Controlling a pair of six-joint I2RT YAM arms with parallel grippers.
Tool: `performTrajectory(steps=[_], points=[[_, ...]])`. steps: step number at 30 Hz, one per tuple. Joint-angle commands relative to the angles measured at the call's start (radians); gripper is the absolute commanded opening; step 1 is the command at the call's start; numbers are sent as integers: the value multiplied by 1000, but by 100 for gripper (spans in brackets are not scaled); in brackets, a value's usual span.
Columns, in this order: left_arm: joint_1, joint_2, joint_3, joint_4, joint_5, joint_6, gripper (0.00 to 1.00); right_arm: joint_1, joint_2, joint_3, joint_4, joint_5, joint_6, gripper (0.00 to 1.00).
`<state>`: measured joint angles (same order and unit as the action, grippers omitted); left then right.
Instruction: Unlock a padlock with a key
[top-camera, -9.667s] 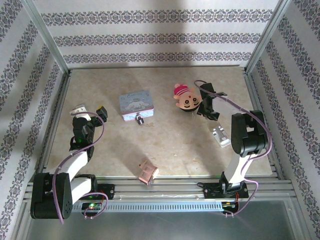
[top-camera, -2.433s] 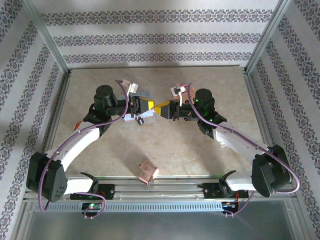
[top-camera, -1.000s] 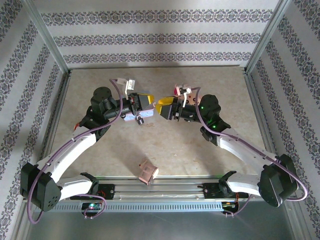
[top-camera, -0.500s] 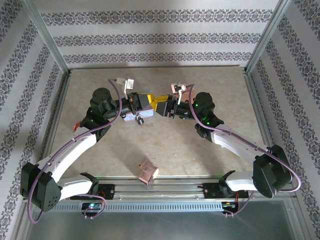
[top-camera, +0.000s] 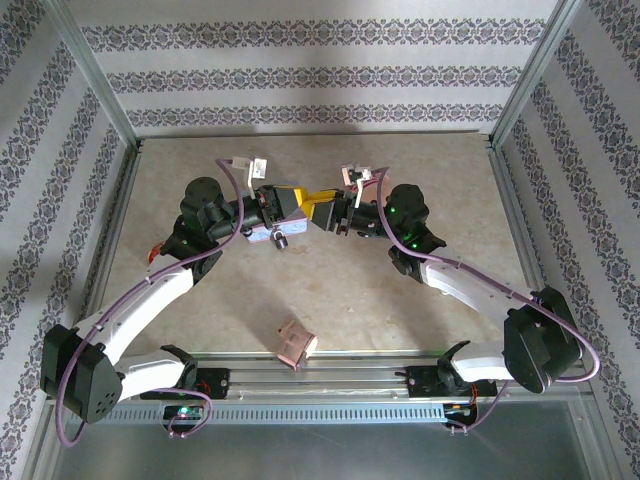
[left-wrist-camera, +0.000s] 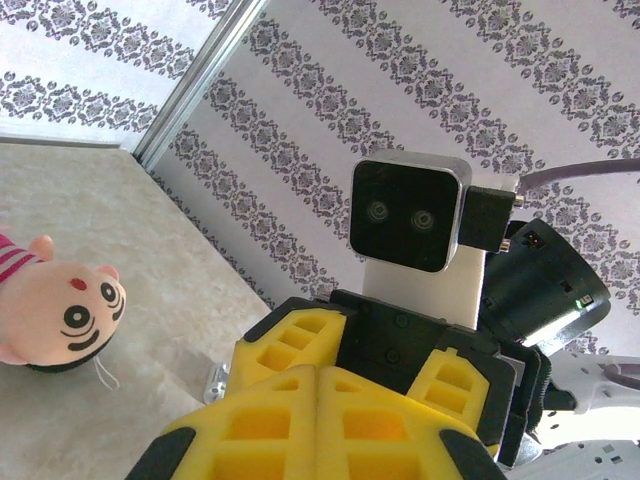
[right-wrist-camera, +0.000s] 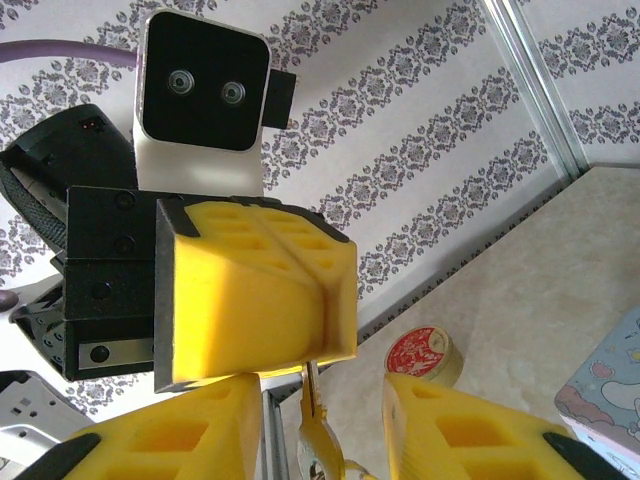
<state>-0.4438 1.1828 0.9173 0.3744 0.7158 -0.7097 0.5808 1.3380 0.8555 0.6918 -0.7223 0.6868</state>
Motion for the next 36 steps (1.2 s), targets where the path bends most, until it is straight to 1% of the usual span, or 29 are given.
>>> performTrajectory(steps=[1, 12, 27, 34, 36], points=[[-4, -17, -10, 50, -21, -11, 0, 13, -7, 7, 49, -14, 10, 37], [1, -19, -22, 64, -58, -16, 0, 13, -2, 7, 49, -40, 17, 36], [12, -24, -45, 96, -82, -33, 0, 14, -10, -6, 49, -34, 19, 22], [14, -14, -58, 142, -94, -67, 0, 15, -7, -9, 49, -37, 26, 19], [16, -11, -61, 152, -99, -77, 0, 16, -7, -9, 73, -37, 28, 19]])
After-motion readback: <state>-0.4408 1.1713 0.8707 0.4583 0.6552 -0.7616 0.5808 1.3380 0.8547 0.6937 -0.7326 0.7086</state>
